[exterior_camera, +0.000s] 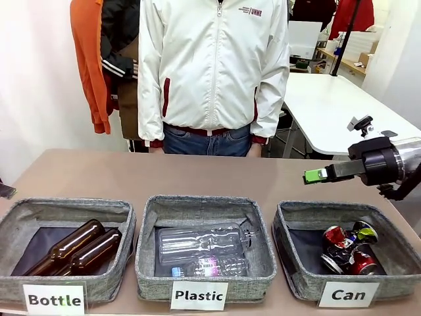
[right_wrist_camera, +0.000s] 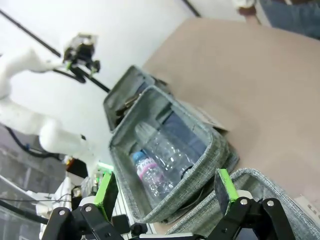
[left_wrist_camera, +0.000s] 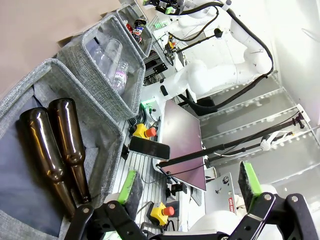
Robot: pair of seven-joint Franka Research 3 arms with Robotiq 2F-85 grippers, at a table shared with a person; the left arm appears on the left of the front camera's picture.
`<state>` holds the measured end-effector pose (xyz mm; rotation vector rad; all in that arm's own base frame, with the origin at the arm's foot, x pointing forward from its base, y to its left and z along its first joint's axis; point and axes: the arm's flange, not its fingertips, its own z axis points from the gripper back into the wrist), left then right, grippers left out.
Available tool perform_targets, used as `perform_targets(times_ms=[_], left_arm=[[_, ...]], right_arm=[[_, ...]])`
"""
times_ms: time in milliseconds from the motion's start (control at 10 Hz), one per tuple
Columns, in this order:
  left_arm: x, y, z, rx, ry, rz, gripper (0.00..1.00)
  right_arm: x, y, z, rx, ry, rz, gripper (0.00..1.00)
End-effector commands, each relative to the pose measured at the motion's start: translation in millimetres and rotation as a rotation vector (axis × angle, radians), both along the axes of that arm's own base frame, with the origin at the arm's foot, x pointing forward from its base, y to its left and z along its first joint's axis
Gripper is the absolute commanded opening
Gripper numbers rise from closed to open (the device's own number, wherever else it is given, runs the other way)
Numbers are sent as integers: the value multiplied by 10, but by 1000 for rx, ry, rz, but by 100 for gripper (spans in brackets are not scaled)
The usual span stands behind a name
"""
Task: Sort the can waste into the basket.
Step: Pick up the can waste from the table and place it in the right Fabric basket.
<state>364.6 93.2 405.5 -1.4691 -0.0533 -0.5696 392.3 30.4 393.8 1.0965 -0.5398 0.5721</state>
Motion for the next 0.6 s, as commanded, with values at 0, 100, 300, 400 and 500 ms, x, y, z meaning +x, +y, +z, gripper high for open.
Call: perform_targets(times_ms=[0, 100, 300, 400, 500], left_arm=[[-18, -1, 32, -9, -4, -3, 100], [-18, -1, 32, -9, -4, -3, 100], [-18, -1, 32, -9, -4, -3, 100], [-18, -1, 32, -9, -4, -3, 100], [-18, -1, 32, -9, -4, -3, 100]], right_arm=[[29, 18, -2, 2, -10, -17, 100], [29, 18, -2, 2, -10, -17, 100], [29, 18, -2, 2, -10, -17, 100], [29, 18, -2, 2, -10, -17, 100], [29, 18, -2, 2, -10, -17, 100]])
